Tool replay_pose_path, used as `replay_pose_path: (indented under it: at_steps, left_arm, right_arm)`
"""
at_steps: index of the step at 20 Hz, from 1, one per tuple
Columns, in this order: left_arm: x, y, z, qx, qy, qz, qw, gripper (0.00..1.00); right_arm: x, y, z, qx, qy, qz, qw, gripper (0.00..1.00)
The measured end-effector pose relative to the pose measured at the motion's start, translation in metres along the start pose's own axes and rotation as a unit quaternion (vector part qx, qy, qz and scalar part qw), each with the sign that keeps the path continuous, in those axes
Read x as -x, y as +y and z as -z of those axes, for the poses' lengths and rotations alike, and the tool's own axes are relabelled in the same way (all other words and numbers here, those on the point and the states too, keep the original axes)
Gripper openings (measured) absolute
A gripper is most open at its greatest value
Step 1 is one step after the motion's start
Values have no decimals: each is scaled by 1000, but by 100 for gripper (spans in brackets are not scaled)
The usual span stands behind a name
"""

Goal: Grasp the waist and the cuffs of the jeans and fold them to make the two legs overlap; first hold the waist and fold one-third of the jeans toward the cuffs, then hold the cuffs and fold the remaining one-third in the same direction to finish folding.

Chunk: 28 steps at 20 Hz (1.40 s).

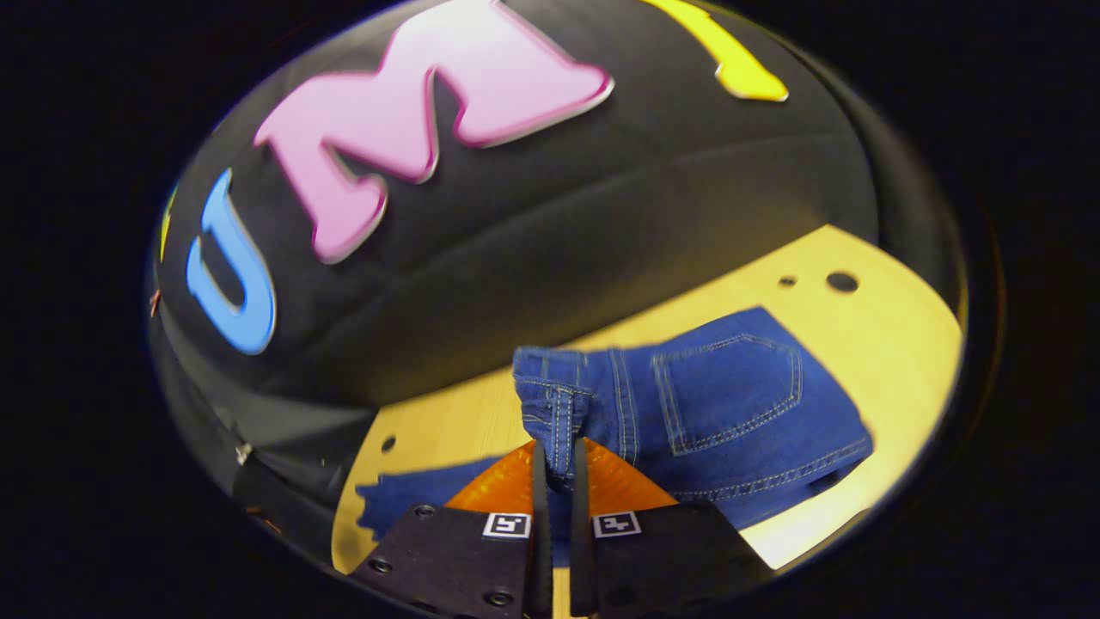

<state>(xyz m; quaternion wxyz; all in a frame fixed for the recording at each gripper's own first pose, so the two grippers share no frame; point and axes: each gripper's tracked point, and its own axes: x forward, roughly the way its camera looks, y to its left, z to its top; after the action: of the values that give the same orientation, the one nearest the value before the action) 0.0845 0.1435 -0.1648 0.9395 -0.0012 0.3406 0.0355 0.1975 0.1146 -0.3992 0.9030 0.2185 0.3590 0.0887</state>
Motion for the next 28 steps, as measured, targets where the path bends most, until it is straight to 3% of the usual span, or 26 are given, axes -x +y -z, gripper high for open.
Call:
replay_pose_path:
  at_steps: [2, 3, 4, 5, 9, 10, 15, 20, 24, 26, 28]
  left_arm:
    - [-8, -2, 6, 32, 13, 3, 999, 97]
    - [-15, -2, 8, 51, 20, 3, 998, 98]
    - [-20, -3, 8, 68, 24, 3, 997, 98]
    - [-26, -5, 8, 79, 27, 3, 997, 98]
    - [-68, -18, 15, 96, 59, 21, 993, 96]
    - [-80, -16, 16, 105, 67, 17, 992, 97]
    - [-141, 9, 27, 197, 139, -26, 970, 97]
    - [-173, 27, 71, 237, 288, -83, 924, 96]
    - [-203, 20, 87, 239, 337, -90, 906, 97]
    - [-213, 22, 95, 233, 356, -119, 897, 96]
    - [-223, 24, 96, 177, 368, -131, 904, 94]
  right_arm:
    - [-5, -34, 37, 28, 48, 13, 998, 11]
    - [-29, -44, 66, 40, 56, 16, 997, 12]
    - [-43, -44, 79, 34, 68, 8, 997, 14]
    - [-29, -50, 67, 26, 79, 3, 997, 19]
    - [2, -30, 42, 21, 77, -42, 996, 65]
    - [17, -29, 29, 32, 68, -49, 996, 90]
    - [88, -32, -11, 97, 27, -78, 992, 90]
    - [134, -71, -27, 84, 10, -56, 995, 90]
    - [149, -107, -22, 67, 13, -31, 997, 90]
    - [155, -121, -23, 62, 13, -21, 998, 90]
    - [160, -134, -24, 68, 12, -11, 998, 90]
